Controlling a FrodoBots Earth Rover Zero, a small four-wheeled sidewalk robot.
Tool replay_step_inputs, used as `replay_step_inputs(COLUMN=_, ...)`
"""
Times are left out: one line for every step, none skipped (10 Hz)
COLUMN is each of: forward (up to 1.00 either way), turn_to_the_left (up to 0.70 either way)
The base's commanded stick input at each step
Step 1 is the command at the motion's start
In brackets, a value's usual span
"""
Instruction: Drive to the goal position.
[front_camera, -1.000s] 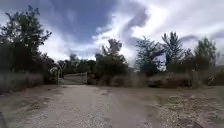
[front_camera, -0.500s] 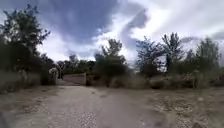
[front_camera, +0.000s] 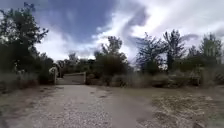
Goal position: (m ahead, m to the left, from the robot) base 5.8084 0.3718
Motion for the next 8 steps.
replay_step_inputs(forward=0.45, turn_to_the_left=0.0)
replay_step_inputs(forward=0.45, turn_to_the_left=0.0)
replay_step_inputs(forward=0.45, turn_to_the_left=0.0)
replay_step_inputs(forward=0.45, turn_to_the_left=0.0)
replay_step_inputs(forward=0.45, turn_to_the_left=0.27)
replay_step_inputs(forward=0.45, turn_to_the_left=0.27)
replay_step_inputs(forward=0.45, turn_to_the_left=0.27)
replay_step_inputs(forward=0.45, turn_to_the_left=0.27)
